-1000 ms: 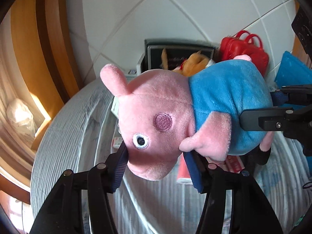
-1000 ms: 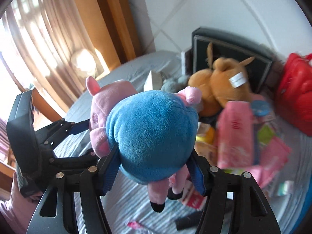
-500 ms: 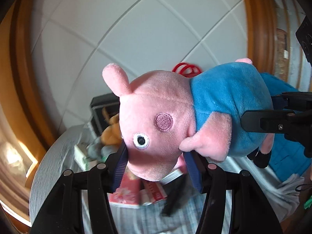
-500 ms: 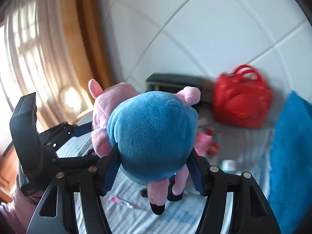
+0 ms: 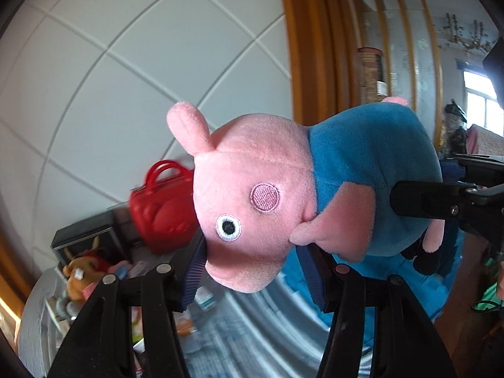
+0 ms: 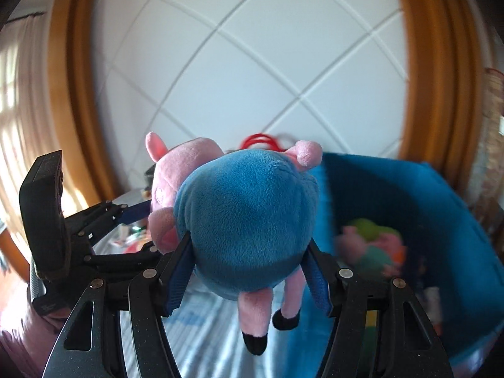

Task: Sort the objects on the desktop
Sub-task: 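Carry the pig plush into the blue bin and open the left tool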

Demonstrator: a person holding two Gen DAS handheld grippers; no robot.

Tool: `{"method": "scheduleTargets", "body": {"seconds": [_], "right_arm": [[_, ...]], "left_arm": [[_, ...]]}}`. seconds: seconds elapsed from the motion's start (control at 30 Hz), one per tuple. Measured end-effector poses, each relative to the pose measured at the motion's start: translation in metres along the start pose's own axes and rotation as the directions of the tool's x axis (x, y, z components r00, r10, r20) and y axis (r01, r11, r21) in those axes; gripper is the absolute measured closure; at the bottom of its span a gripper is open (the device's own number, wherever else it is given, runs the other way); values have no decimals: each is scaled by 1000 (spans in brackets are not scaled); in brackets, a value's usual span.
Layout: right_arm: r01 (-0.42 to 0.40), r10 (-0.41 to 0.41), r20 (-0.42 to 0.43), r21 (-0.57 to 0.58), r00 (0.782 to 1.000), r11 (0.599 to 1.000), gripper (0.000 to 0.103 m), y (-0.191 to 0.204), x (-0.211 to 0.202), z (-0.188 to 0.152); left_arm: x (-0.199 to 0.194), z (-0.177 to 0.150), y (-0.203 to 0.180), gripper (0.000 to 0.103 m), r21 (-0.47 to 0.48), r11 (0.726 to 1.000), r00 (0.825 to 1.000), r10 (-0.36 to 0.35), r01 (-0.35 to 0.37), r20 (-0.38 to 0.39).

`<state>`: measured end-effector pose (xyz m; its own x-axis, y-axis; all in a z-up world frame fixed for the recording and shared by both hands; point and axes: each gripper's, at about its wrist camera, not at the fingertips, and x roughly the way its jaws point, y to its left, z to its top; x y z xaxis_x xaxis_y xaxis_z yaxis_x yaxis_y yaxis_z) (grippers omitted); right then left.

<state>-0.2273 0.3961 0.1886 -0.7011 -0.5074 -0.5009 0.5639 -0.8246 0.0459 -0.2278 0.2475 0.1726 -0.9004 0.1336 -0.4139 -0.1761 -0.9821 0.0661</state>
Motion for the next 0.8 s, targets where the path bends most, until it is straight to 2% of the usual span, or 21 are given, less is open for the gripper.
{"method": "scheduleTargets", "body": {"seconds": [0.27, 0.4, 0.6, 0.8], "right_arm": [[66, -67, 17, 68, 998, 996, 39, -91, -37, -14], [83, -84, 11, 117, 996, 990, 38, -136, -46, -20], [89, -88, -18, 177, 996, 980, 37, -189, -51, -37], [52, -43, -41, 248, 998, 967, 35, -218, -56, -47]], "left_arm": [[33, 30, -105, 48, 74, 994, 997, -81, 82, -17], [57, 40, -151, 48, 98, 988, 992, -115, 119, -52], [92, 46, -186, 48, 119, 982, 983, -131, 146, -127], [110, 49, -197, 48, 138, 982, 972, -97, 128, -214]]}}
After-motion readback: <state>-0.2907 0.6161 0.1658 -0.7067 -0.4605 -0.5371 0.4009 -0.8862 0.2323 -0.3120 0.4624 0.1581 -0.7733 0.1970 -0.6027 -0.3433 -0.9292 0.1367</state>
